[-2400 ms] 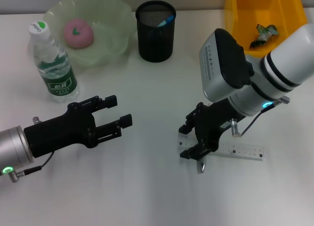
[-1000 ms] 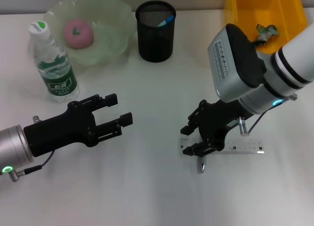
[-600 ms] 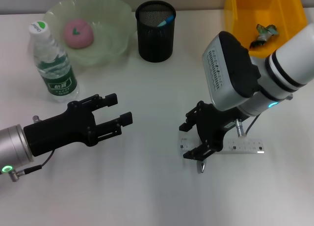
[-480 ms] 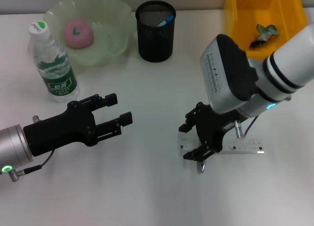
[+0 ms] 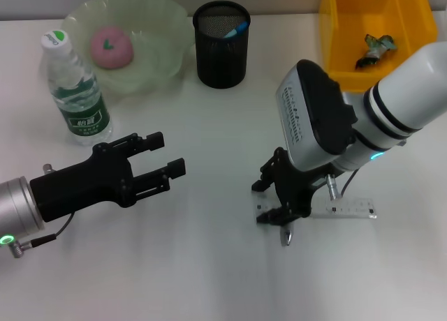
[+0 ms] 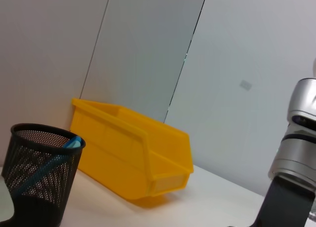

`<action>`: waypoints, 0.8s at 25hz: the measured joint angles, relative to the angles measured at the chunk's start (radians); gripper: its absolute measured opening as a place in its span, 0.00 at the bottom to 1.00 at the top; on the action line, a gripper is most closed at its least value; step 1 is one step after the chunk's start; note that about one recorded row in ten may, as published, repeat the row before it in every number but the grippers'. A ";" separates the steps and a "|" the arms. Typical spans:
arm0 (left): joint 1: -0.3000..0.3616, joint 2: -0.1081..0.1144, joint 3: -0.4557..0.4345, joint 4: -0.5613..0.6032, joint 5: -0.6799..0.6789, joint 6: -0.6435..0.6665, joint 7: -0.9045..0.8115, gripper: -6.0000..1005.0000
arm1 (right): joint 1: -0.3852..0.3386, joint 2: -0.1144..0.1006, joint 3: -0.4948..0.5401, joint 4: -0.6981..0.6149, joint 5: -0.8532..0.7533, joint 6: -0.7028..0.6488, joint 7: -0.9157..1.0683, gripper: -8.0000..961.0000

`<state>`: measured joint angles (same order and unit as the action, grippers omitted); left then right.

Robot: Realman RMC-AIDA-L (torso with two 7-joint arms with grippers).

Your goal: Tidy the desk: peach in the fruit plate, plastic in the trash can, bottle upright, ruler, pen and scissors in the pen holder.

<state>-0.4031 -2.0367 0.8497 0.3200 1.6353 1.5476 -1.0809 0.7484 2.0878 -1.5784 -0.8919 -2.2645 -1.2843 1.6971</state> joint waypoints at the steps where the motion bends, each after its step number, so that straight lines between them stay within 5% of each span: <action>1: 0.000 0.000 0.000 0.000 0.000 0.000 0.000 0.72 | 0.000 0.000 0.000 0.000 0.000 0.000 0.000 0.61; 5: 0.001 0.000 0.000 0.005 -0.001 0.008 -0.006 0.72 | -0.004 0.000 0.024 -0.009 0.002 0.001 0.013 0.59; 9: 0.001 0.000 0.000 0.006 -0.002 0.011 -0.007 0.72 | -0.006 -0.001 0.072 -0.019 0.007 -0.007 0.033 0.44; 20: -0.006 -0.017 -0.038 0.005 -0.010 0.039 -0.011 0.72 | -0.025 -0.008 0.529 -0.030 0.177 -0.015 0.061 0.40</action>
<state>-0.4092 -2.0538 0.8121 0.3254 1.6253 1.5865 -1.0921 0.7235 2.0797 -1.0494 -0.9222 -2.0878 -1.2997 1.7576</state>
